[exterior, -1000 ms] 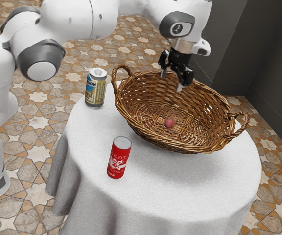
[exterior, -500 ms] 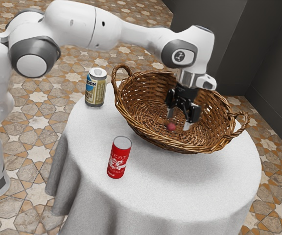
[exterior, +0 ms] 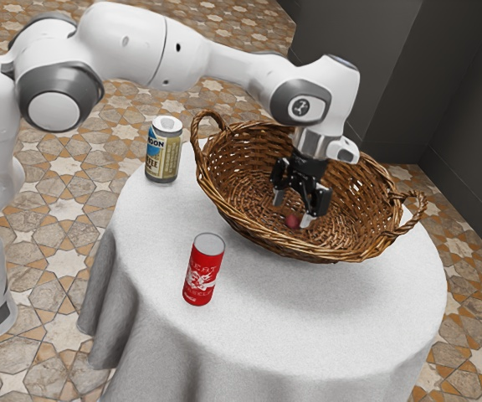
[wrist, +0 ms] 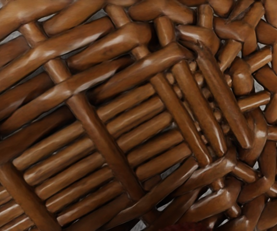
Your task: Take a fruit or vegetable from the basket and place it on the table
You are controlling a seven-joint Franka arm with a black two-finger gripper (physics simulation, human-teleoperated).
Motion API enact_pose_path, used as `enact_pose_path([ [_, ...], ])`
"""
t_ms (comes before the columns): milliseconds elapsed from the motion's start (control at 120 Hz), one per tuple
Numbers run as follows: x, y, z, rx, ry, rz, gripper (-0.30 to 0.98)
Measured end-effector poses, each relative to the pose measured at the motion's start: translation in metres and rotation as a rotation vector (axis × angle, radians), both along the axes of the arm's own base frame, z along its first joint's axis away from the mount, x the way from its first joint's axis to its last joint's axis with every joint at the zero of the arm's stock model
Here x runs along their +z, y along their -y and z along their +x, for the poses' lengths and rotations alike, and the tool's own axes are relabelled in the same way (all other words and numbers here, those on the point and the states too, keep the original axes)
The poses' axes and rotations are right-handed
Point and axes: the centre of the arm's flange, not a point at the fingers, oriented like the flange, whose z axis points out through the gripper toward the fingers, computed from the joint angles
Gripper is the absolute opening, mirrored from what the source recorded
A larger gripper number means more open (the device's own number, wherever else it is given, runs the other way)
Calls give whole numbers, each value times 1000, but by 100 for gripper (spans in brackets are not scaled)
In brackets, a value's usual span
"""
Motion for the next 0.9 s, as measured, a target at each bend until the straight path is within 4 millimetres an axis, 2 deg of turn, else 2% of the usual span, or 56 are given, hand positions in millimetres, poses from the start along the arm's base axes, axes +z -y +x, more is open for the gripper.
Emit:
enact_pose_path([
  [200, -4, 4, 2, 0, -5, 9, 63],
  [500, 1, 18, 7, -16, 17, 7, 60],
  [700, 1, 18, 7, -6, 18, 3, 41],
  [900, 0, 18, 6, 6, 15, -2, 34],
])
